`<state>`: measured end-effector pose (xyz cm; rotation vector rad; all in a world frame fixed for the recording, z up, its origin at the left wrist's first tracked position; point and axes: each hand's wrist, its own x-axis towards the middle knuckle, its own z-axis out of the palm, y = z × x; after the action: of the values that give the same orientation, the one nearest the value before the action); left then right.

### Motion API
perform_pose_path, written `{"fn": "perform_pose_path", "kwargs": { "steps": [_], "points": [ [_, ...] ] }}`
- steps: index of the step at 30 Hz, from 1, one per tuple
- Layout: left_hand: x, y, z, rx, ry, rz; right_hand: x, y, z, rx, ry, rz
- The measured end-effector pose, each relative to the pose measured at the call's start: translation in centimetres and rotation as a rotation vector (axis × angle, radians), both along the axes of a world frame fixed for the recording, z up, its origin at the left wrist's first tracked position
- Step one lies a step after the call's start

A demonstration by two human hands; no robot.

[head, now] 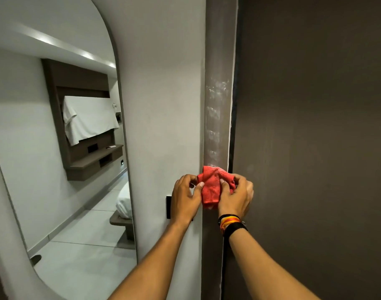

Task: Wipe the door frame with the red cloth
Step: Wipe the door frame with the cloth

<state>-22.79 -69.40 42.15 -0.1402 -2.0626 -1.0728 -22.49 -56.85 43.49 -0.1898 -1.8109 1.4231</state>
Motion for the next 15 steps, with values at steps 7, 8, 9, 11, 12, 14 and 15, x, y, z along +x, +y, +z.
{"fn": "perform_pose_path", "kwargs": {
  "steps": [7, 8, 9, 11, 12, 14, 15],
  "points": [
    [-2.6, -2.4, 2.6, -0.269, 0.303, 0.272, -0.5, -1.8, -0.5, 0.341, 0.163, -0.18],
    [-3.3, -2.8, 3.7, -0.303, 0.327, 0.313, -0.7, -2.0, -0.8, 0.384, 0.163, -0.186],
    [-4.2, -3.2, 5.2, -0.333, 0.346, 0.336, -1.2, -2.2, -1.1, 0.411, 0.167, -0.194],
    [-5.6, -3.9, 7.7, -0.399, 0.374, 0.346, -1.8, -2.5, -2.5, 0.444, 0.173, -0.203],
    [-6.3, -4.2, 8.8, -0.44, 0.392, 0.345, -2.1, -2.6, -3.4, 0.477, 0.172, -0.194],
    [-7.8, -4.5, 10.5, -0.501, 0.415, 0.349, -2.8, -2.9, -5.6, 0.617, 0.138, -0.176],
    [-8.5, -4.4, 11.0, -0.503, 0.412, 0.359, -3.2, -3.0, -6.7, 0.701, 0.112, -0.172]
  ]
}}
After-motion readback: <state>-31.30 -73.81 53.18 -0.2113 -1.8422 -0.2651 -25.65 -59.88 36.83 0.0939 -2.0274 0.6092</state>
